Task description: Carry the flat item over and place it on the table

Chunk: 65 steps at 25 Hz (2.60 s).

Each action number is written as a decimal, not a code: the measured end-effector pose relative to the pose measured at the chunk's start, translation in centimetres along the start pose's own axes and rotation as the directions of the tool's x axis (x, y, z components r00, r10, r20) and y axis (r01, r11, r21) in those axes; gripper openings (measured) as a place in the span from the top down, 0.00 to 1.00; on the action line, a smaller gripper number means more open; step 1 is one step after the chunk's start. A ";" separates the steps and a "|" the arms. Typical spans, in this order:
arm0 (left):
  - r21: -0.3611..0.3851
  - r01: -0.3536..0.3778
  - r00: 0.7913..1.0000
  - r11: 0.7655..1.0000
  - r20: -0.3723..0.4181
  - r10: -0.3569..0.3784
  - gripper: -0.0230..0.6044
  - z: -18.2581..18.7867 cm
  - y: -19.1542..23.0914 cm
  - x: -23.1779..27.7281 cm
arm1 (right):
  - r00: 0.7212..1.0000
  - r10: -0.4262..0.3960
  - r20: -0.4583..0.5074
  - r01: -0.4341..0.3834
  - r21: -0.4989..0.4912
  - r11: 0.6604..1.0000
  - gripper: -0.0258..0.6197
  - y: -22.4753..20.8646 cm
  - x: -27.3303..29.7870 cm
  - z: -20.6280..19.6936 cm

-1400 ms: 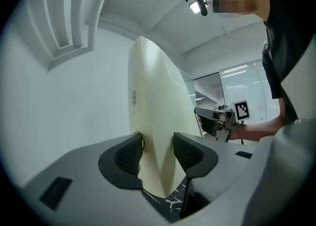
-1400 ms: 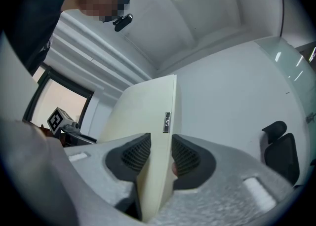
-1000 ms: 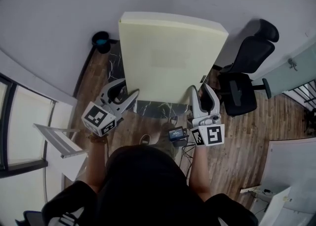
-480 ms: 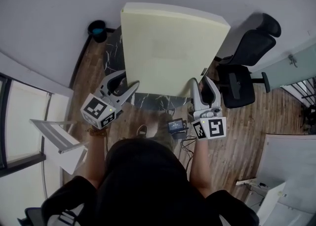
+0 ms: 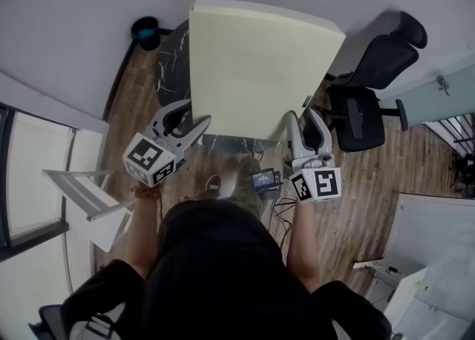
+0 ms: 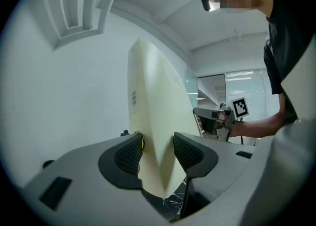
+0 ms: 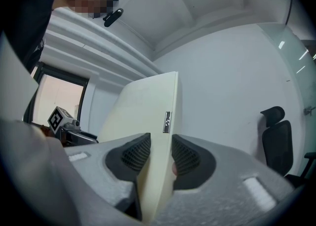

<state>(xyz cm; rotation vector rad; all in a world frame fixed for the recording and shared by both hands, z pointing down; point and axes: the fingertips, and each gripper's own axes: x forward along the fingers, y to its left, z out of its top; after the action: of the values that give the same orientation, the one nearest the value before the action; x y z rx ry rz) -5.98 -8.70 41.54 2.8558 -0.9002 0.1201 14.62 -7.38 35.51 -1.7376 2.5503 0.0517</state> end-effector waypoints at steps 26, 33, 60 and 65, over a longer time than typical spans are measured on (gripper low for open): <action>-0.080 0.027 0.990 0.996 -0.135 -0.038 0.65 -6.5 -1.9 0.2 | 0.984 0.012 -0.177 0.007 0.103 0.995 0.75 -0.7 -2.4 -7.6; -0.110 0.046 0.985 0.993 -0.162 -0.064 0.65 -7.7 -2.1 0.9 | 0.978 -0.006 -0.207 0.032 0.125 0.992 0.75 -1.4 -2.9 -9.0; -0.150 0.051 0.976 0.987 -0.203 -0.081 0.65 -9.5 -1.4 1.4 | 0.966 -0.005 -0.260 0.047 0.157 0.986 0.75 -1.6 -2.5 -11.2; -0.182 0.062 0.972 0.981 -0.212 -0.101 0.65 -9.9 -1.4 2.3 | 0.962 -0.014 -0.274 0.061 0.162 0.985 0.75 -2.3 -2.7 -11.6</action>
<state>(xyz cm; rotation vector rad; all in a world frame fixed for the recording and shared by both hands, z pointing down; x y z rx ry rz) -3.59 -7.23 51.42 2.6474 -0.7106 0.3249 17.49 -6.40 47.22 -1.8384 2.6067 -0.4219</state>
